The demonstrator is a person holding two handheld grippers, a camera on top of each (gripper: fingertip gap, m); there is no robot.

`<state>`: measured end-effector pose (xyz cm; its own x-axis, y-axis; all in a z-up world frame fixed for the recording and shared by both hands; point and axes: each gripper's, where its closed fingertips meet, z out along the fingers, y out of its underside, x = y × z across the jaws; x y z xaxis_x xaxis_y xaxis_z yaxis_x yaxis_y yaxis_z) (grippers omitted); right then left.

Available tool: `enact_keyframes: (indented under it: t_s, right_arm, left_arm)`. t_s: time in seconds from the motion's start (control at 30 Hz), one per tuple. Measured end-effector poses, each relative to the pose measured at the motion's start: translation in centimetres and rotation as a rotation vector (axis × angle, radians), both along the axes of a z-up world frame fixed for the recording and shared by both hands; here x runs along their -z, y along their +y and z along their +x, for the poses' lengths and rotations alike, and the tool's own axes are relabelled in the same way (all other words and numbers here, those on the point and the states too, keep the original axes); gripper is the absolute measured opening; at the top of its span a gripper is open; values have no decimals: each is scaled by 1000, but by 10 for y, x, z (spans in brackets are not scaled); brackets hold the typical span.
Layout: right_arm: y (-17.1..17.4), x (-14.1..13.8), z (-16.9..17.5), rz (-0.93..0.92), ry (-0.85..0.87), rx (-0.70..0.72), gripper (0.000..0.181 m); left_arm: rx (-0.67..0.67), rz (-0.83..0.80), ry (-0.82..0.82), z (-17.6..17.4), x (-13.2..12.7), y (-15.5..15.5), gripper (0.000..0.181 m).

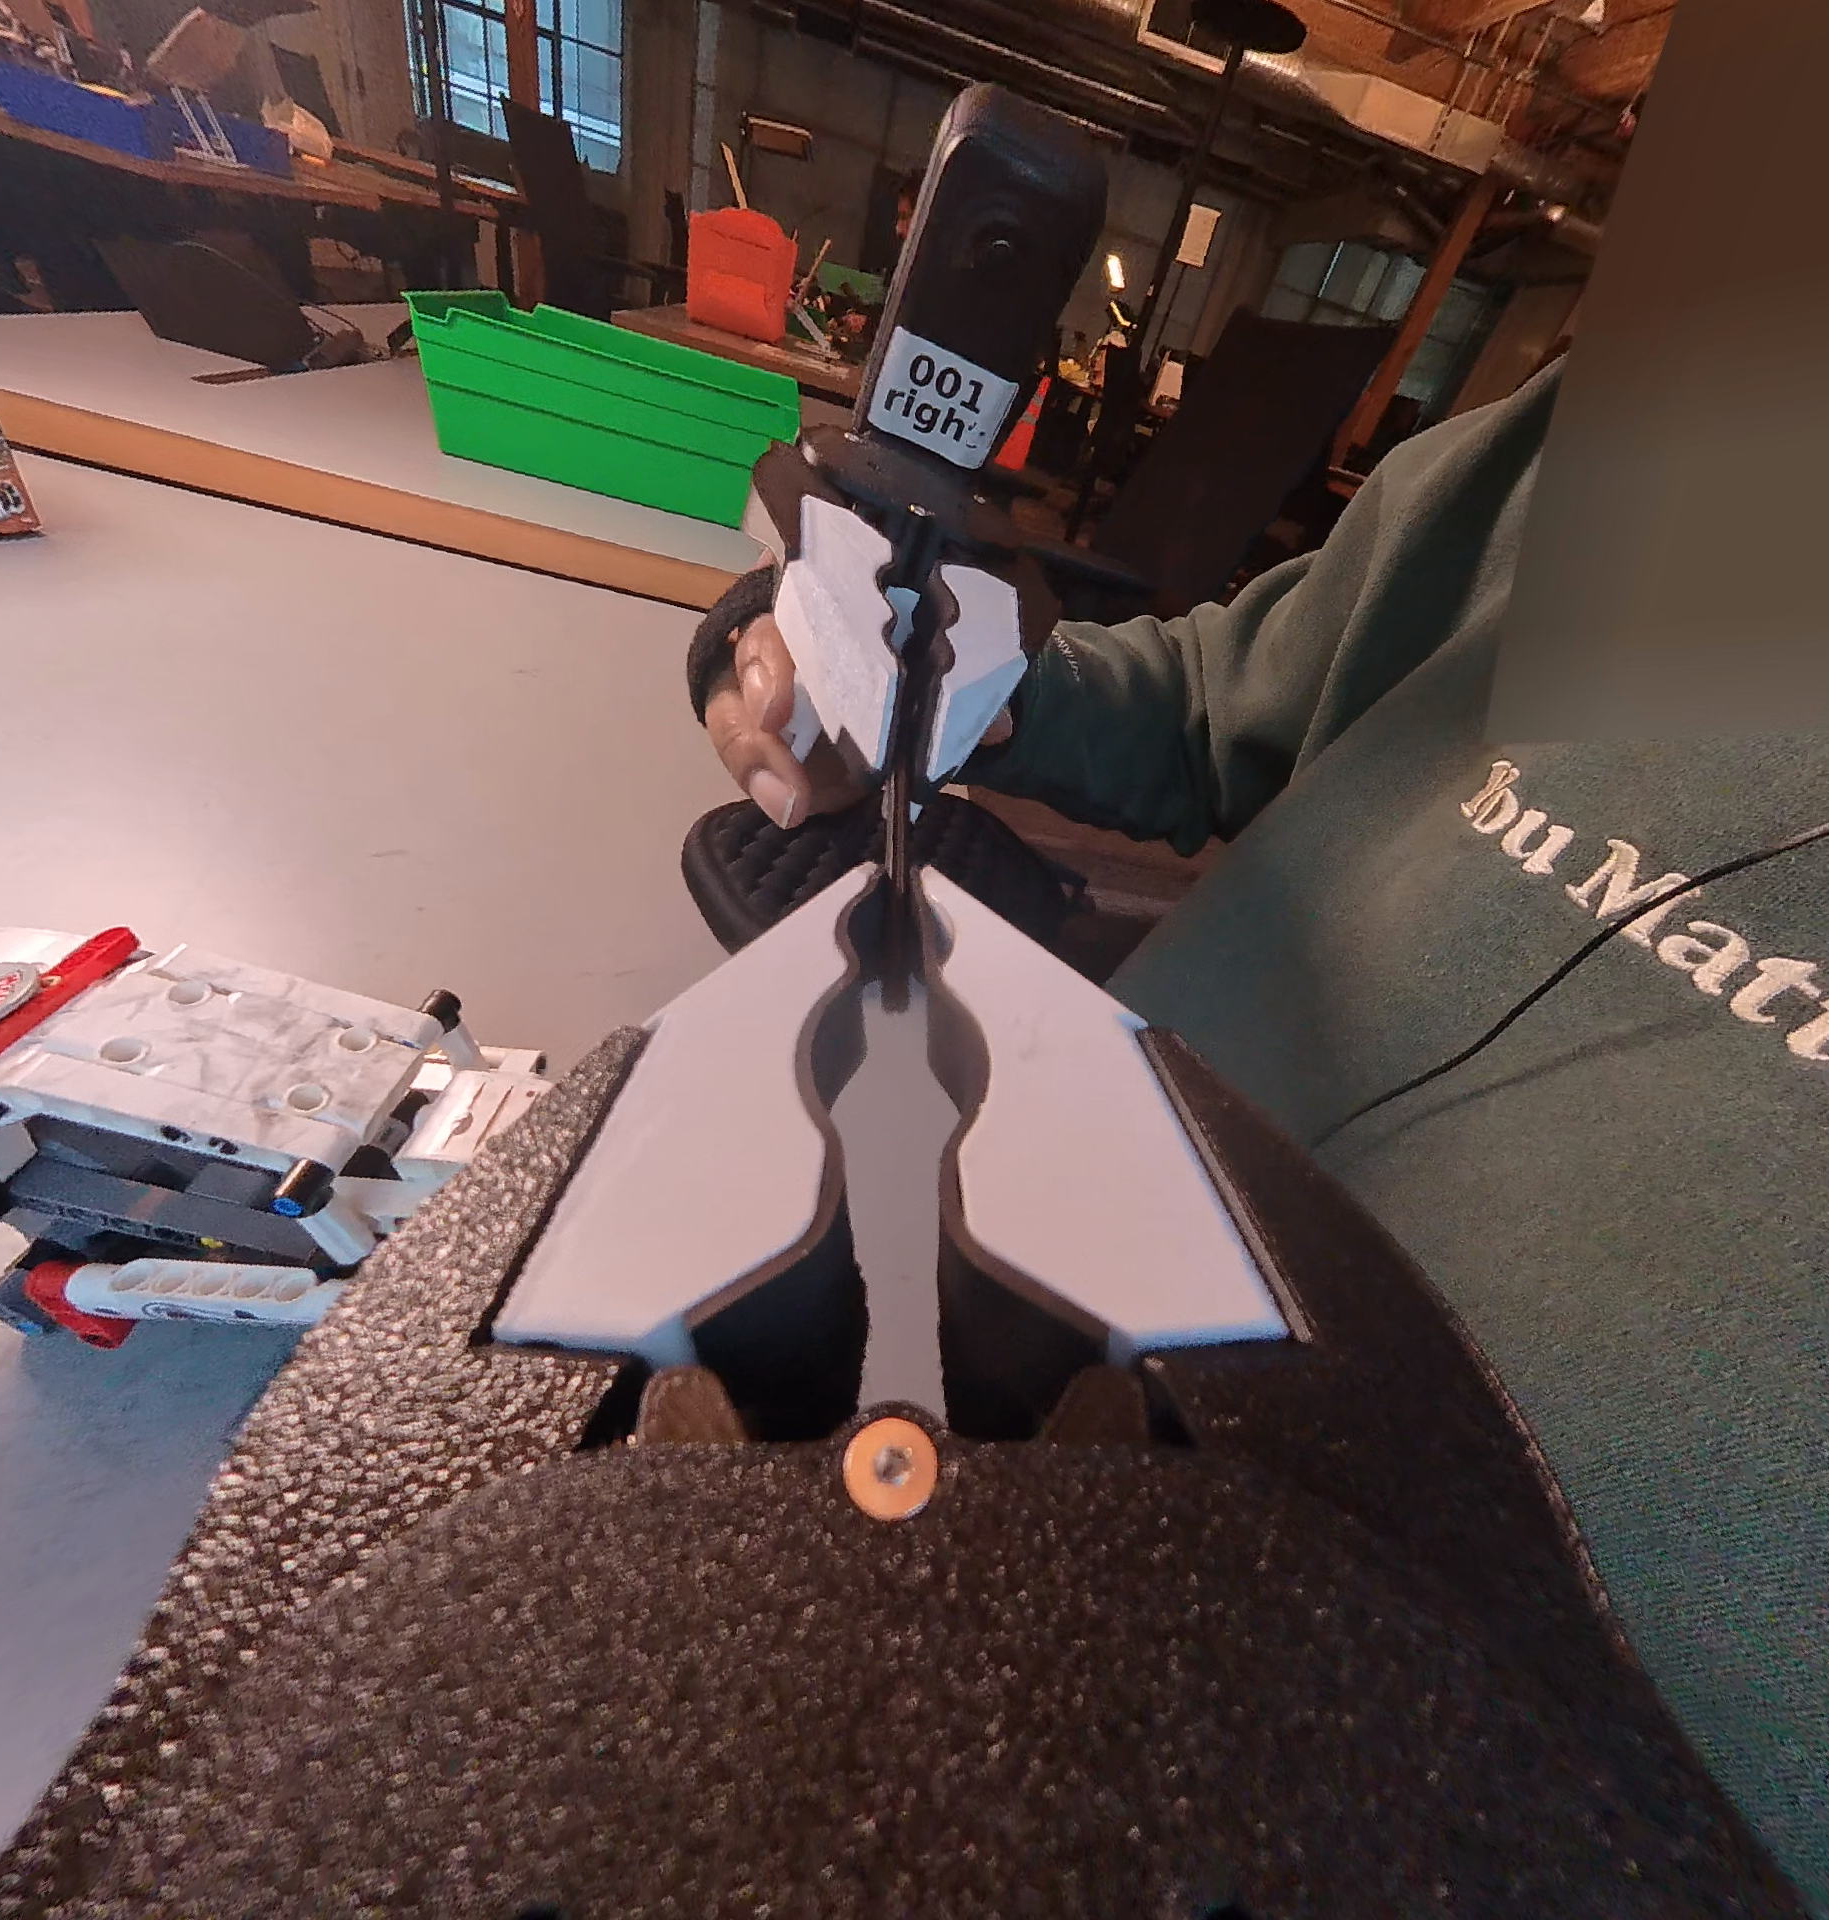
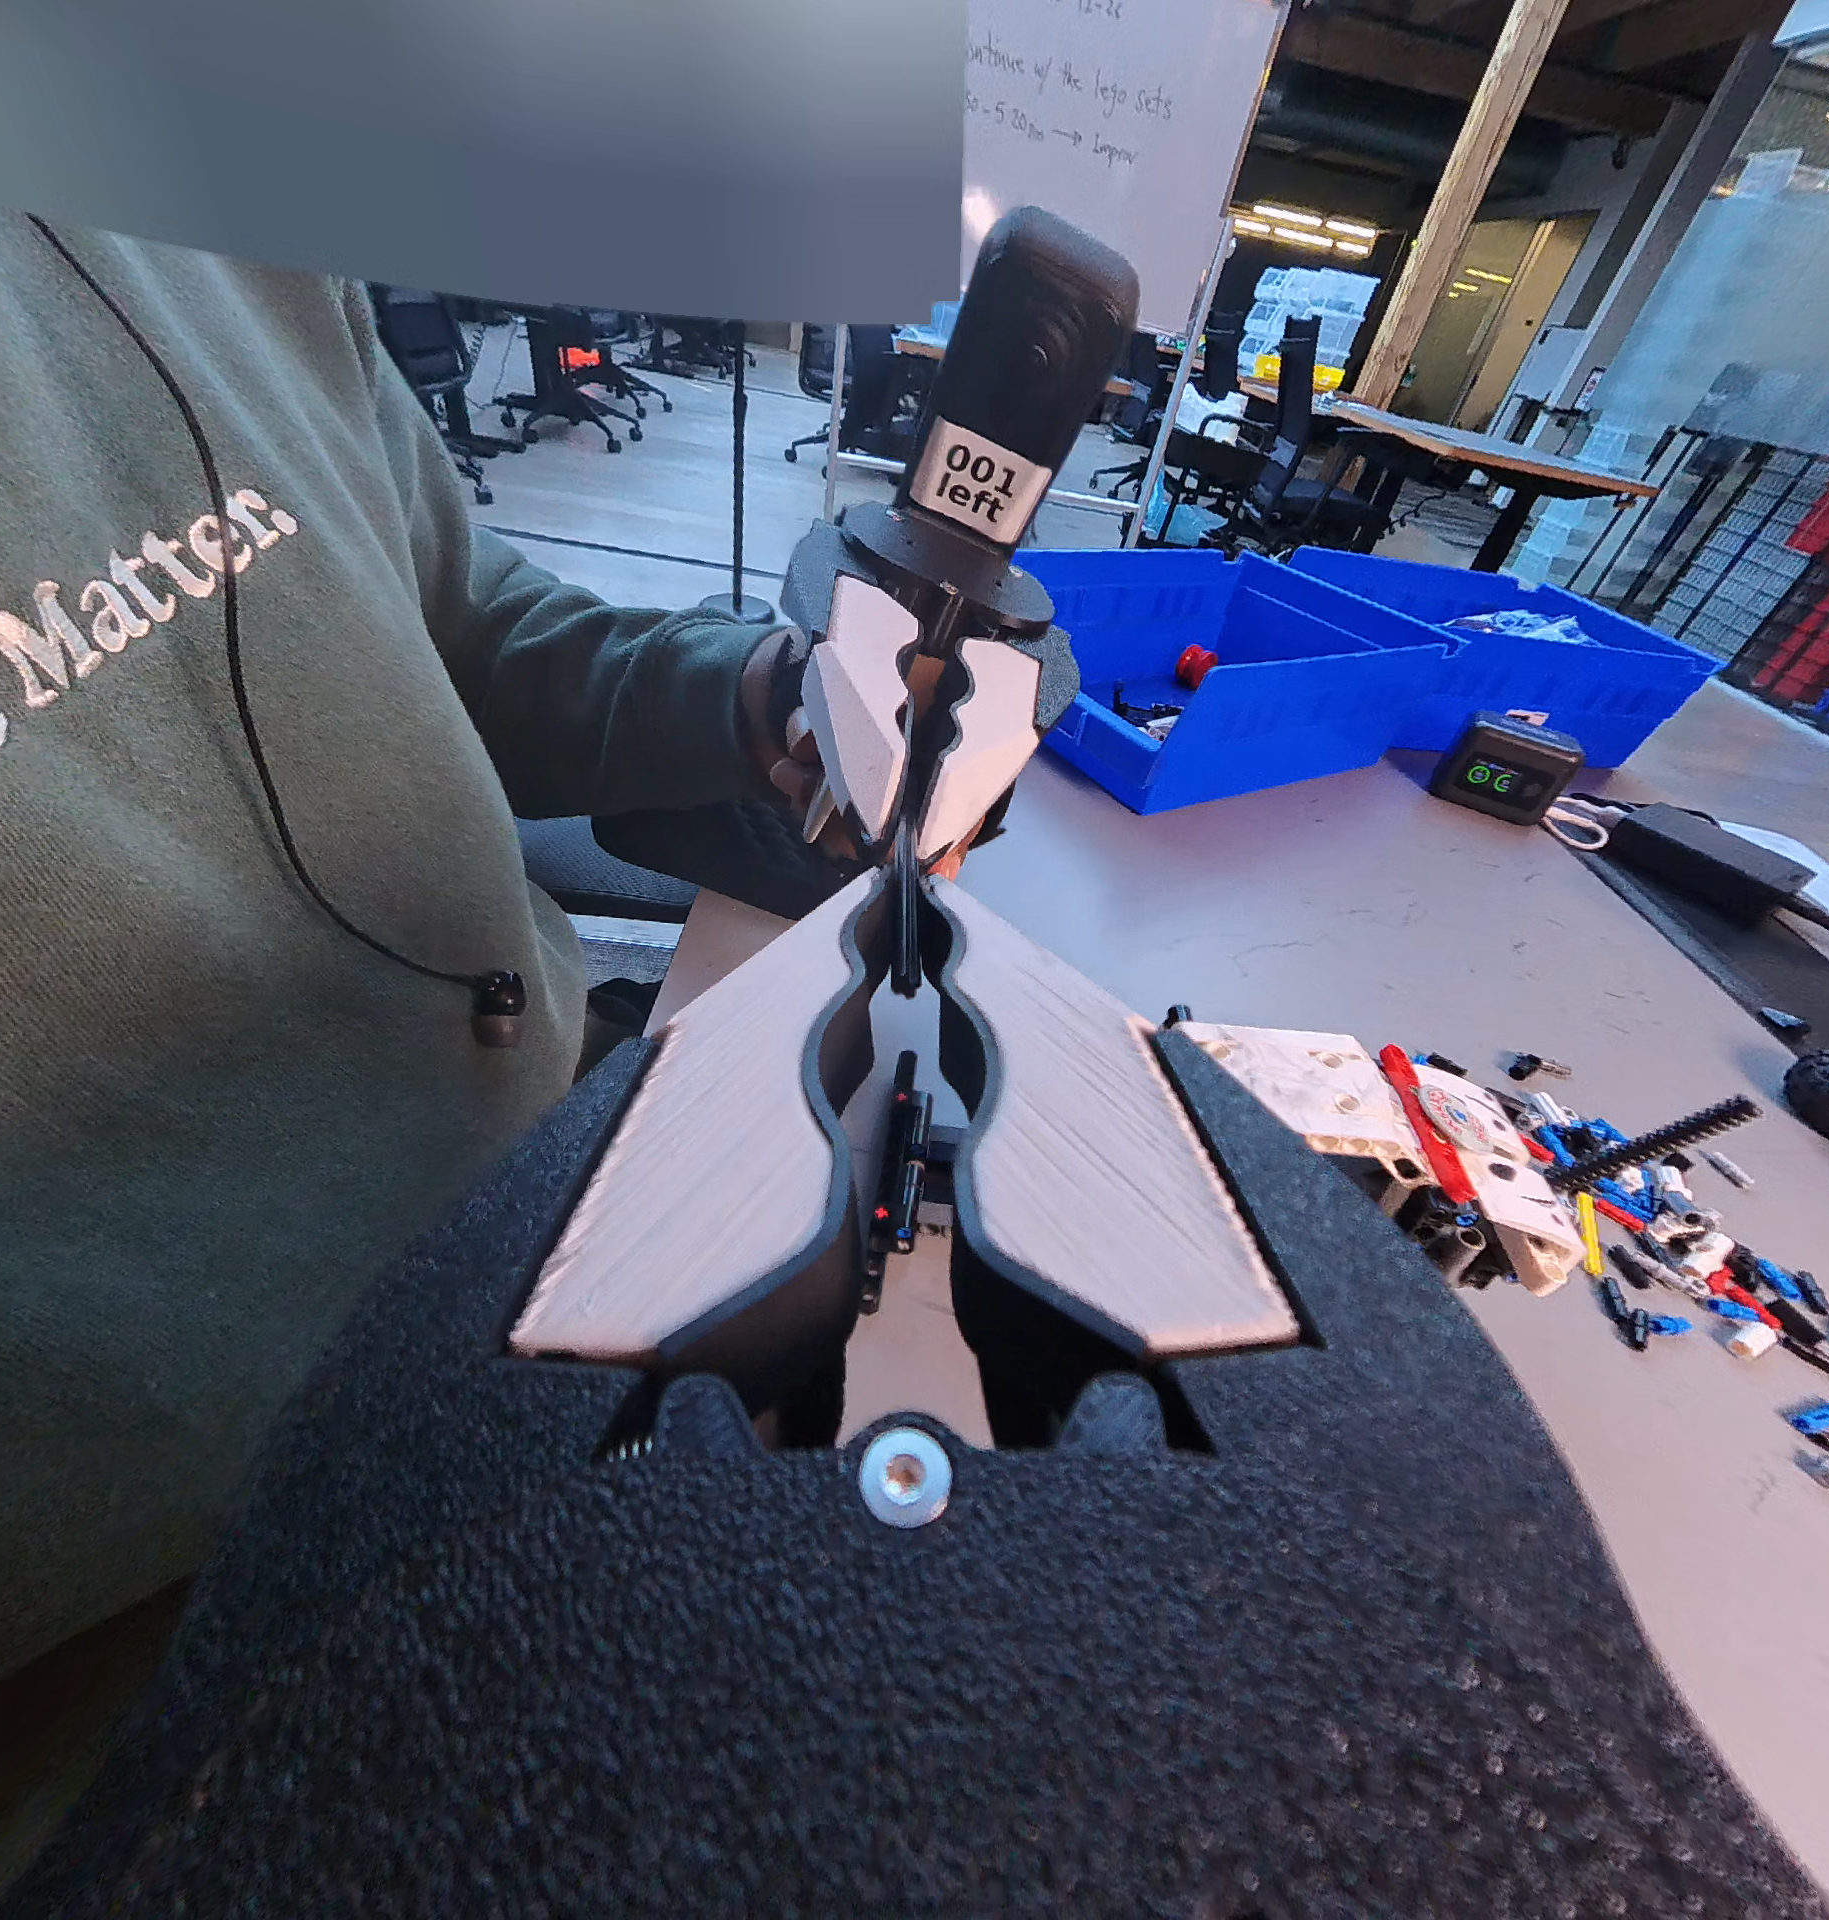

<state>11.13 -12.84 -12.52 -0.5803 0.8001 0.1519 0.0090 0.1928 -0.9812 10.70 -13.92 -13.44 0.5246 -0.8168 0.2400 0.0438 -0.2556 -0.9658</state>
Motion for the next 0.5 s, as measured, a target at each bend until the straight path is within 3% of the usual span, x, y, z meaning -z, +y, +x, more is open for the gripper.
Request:
enact_keyframes:
  t_s: [0.2, 0.4, 0.5]
  right_arm:
    - [-11, 4, -2, 56, 17, -13, 3]
    - [-1, 7, -2, 26, -10, 2, 3]
    - [1, 10, 0, 21, -17, 5, 4]
  left_arm:
    - [58, -25, -38, 13, 2, -2, 3]
    - [2, -15, -38, 1, 1, 1, 12]
    - [-28, -10, -4, -5, 4, 0, 5]
